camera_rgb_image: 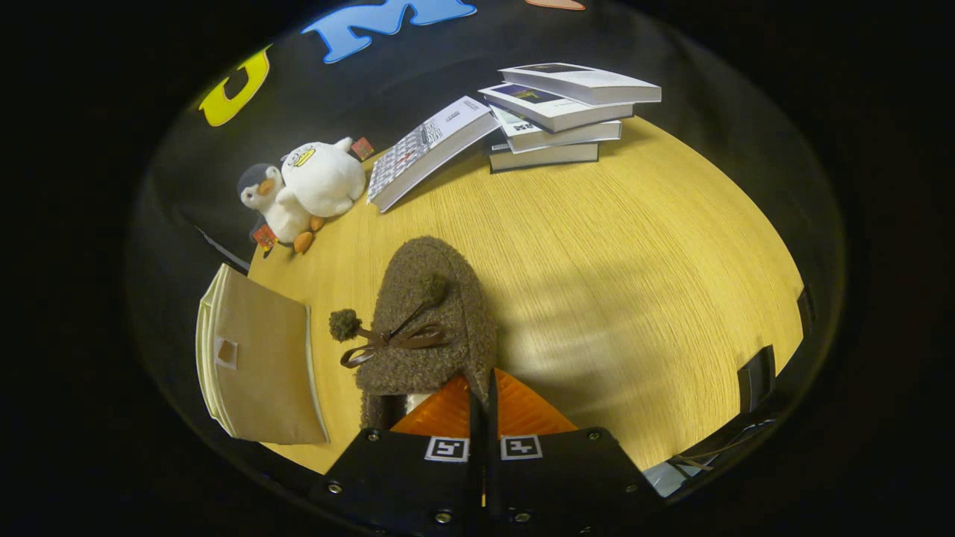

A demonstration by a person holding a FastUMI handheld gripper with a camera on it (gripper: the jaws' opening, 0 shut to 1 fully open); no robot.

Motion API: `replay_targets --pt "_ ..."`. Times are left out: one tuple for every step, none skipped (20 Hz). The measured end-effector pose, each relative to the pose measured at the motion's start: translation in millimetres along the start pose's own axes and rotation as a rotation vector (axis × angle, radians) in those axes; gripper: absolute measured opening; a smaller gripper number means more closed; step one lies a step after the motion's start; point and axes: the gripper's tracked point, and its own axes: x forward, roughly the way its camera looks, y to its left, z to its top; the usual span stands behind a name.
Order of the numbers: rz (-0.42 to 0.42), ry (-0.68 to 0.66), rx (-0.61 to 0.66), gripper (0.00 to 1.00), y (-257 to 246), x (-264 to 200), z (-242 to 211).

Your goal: Open the storage box then place both shoes into the box .Put the left shoe in first, then the right shoe, with the right side of both shoes facing outward in a uniform manner.

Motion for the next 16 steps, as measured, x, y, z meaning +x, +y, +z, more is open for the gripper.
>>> replay_targets --pt "0.011 -0.007 0.009 0.02 8.0 -4.6 4.1" --pt "0.024 -0.014 0.017 0.01 17.6 -10.0 8.4" --pt "0.033 -0.016 0.023 0.02 25.0 -14.1 10.7" --pt "0.042 -0.021 0.028 0.02 33.1 -18.1 14.3" --pt "0.05 -0.026 0.031 0.02 41.2 -22.1 17.5" --pt "0.059 -0.032 0.031 0.01 50.6 -26.5 20.0" --pt "0.067 -0.036 0.031 0.01 58.3 -30.1 22.5" --pt "0.079 -0.042 0.033 0.01 69.0 -35.1 25.7" --pt "0.091 -0.048 0.036 0.01 78.4 -38.7 28.3" --pt "0.105 -0.055 0.037 0.01 90.0 -42.4 31.3" --pt "0.12 -0.061 0.033 0.01 102.6 -46.3 34.6" --pt "0.13 -0.067 0.025 0.01 114.2 -49.9 36.7" --pt "0.139 -0.074 0.018 0.01 124.4 -52.4 38.6" --pt "0.152 -0.079 0.009 0.01 137.7 -55.6 40.1" --pt "0.166 -0.083 0.005 0.01 149.7 -58.4 41.5" --pt "0.181 -0.087 0.001 0.01 161.7 -60.8 41.7"
